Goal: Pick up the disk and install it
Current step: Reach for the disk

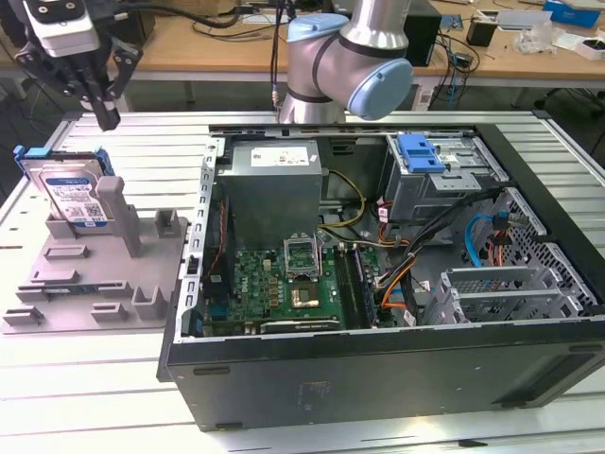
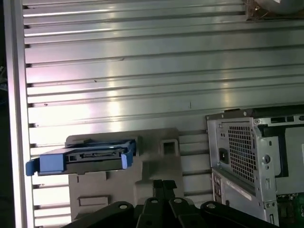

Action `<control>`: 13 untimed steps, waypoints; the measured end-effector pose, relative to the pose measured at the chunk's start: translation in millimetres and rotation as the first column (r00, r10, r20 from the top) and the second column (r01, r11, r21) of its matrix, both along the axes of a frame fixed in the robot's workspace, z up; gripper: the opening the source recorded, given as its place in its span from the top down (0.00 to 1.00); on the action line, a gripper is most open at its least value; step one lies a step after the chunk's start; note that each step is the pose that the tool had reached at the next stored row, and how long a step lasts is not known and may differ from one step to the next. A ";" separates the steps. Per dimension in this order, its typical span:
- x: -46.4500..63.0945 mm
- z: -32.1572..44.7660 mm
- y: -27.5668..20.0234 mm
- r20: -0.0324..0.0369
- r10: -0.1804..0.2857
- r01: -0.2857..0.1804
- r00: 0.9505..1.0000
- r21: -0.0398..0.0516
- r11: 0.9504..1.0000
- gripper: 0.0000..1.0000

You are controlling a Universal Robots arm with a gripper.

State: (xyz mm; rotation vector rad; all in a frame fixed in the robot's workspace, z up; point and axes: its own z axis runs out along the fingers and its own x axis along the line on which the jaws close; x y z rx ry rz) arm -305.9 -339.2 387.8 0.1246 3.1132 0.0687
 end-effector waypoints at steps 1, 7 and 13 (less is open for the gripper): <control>-6.4 -0.4 2.8 0.000 0.000 0.000 1.000 0.000 1.000 0.89; -30.7 -2.0 14.3 0.000 0.000 0.000 1.000 0.000 1.000 0.89; -57.4 -3.5 24.8 0.000 0.000 0.000 1.000 0.000 1.000 0.89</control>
